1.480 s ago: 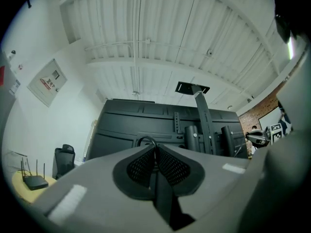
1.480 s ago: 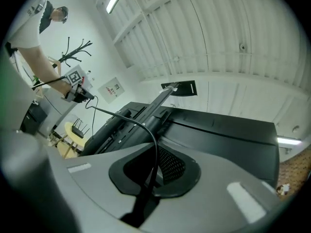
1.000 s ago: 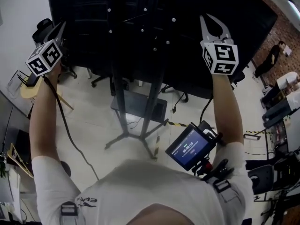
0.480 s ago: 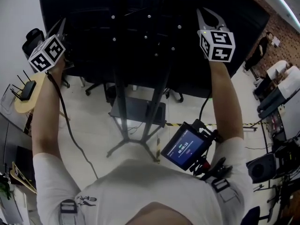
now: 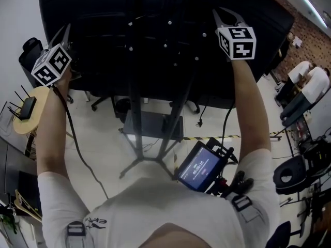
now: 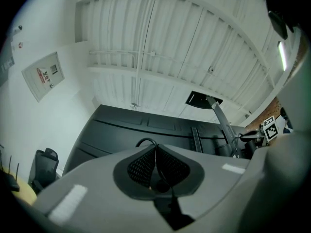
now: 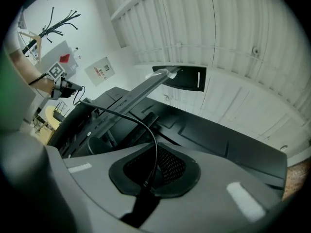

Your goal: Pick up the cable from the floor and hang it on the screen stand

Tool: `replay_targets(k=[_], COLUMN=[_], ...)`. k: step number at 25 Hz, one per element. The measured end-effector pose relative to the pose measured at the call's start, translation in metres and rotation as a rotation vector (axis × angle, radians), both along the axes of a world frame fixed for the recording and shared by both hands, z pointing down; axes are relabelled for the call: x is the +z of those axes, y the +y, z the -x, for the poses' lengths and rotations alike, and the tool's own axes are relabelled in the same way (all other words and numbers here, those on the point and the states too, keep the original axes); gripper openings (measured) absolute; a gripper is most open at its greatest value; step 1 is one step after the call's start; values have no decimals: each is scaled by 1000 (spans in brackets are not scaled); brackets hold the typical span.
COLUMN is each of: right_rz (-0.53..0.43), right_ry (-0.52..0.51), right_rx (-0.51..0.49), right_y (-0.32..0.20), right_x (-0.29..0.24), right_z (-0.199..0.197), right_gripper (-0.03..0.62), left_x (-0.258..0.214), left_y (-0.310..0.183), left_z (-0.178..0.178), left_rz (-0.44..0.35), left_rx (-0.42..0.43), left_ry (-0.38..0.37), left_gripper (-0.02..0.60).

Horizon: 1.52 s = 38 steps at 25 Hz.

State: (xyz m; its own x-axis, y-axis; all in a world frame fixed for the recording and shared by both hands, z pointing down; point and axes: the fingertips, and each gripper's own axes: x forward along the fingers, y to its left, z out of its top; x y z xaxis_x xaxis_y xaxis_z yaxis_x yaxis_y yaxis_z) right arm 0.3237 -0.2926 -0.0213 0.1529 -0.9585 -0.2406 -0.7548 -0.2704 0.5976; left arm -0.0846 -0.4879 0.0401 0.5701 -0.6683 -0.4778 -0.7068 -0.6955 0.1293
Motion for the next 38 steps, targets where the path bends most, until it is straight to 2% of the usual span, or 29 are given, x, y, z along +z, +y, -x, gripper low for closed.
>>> replay_targets(k=[3,9,14,24,32,38], right_rz=[20,-8,21,151,324,420], right_ry=[-2,-14,-25,-33,172,292], right_rx=[-8,-22,-12,-104,52,105], right_y=[-6,-8,-14,-25,-21,-11], right_x=[-6,-19,-16,-4,22,40], right_z=[0,-1,-9,6,-4,-7], right_gripper=[29,29,29,29,28,29], left_x=[-3,-9,-14,1,4,8], left_y=[-4,-19,-18,-14,-2,10], left_z=[6,15,13,16,7,0], left_rz=[3,57,48,5,-51,-72], left_rx=[5,46,32,-45,-91,-95], left_ry=[24,134,168,112,35,12], left_gripper=[21,28,32,23,19,17])
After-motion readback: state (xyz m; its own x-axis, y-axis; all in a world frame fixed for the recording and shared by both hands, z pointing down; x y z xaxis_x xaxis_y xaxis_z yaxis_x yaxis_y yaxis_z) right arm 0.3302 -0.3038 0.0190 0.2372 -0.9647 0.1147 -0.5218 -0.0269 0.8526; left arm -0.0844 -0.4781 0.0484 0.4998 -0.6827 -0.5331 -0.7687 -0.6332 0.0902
